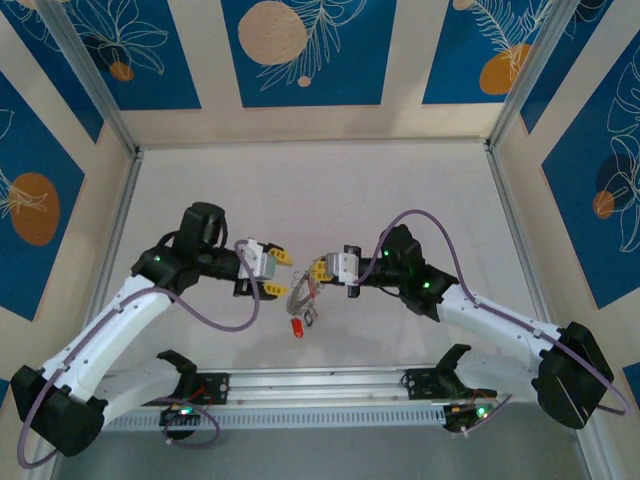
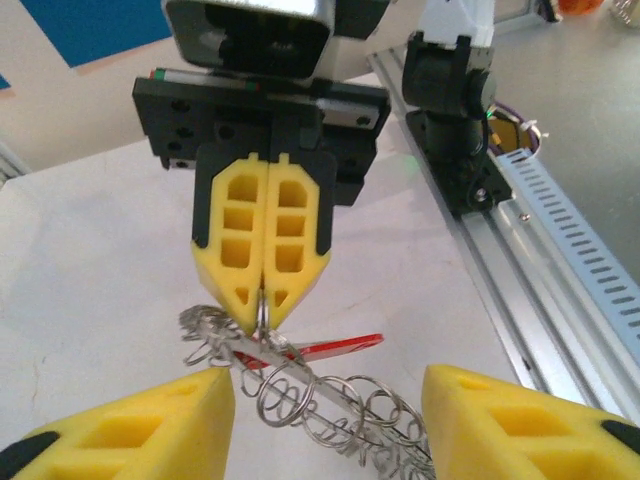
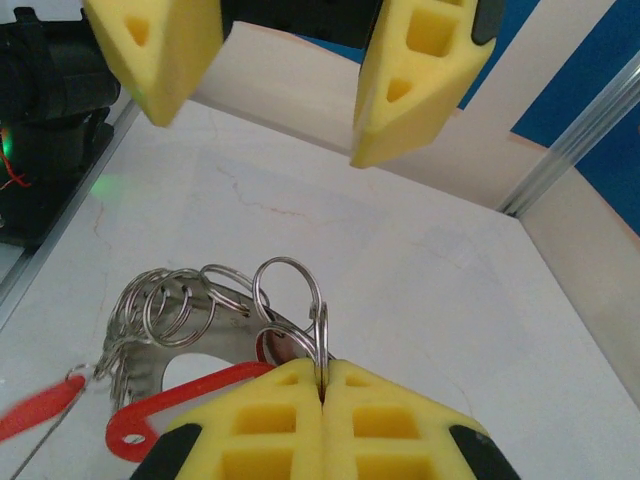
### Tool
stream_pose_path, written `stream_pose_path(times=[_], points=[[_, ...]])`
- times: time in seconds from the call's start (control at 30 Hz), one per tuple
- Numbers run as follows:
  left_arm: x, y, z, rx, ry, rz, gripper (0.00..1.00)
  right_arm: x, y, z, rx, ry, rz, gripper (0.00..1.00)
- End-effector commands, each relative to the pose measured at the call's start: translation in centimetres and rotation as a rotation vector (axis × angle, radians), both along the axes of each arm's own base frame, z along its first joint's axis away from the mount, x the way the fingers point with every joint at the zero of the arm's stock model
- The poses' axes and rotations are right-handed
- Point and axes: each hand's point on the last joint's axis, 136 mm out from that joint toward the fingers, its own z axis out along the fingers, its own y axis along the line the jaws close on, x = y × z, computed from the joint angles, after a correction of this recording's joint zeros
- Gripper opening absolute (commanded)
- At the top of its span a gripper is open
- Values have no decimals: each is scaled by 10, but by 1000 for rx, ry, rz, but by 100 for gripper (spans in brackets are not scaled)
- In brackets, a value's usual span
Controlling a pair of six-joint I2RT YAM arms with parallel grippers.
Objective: Put the keys on the keyring
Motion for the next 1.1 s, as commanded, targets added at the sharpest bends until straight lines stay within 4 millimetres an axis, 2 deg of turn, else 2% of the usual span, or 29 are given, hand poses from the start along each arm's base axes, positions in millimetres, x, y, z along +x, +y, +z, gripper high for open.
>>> stream_pose_path(times=[0.0, 0.1, 0.27, 0.5, 0.67, 0.9, 1.07], points=[[13, -5, 8, 16, -26, 34, 47, -1, 4, 30, 54, -48, 31, 0], [20, -11, 10, 15, -22, 31, 40, -3, 5, 28, 48, -39, 40, 0], [17, -19, 12, 24, -72, -15, 38, -2, 6, 25, 40, -26, 42, 0], [13, -27, 3, 86, -162, -30, 33, -3, 9, 22, 32, 0, 55, 0], [17, -29, -6, 151, -178, -18, 26, -3, 9, 23, 32, 1, 56, 0], [21, -33, -17, 217, -230, -6, 23, -3, 10, 25, 36, 4, 52, 0], [27, -31, -18, 239, -246, 33, 0, -4, 11, 25, 40, 9, 55, 0]])
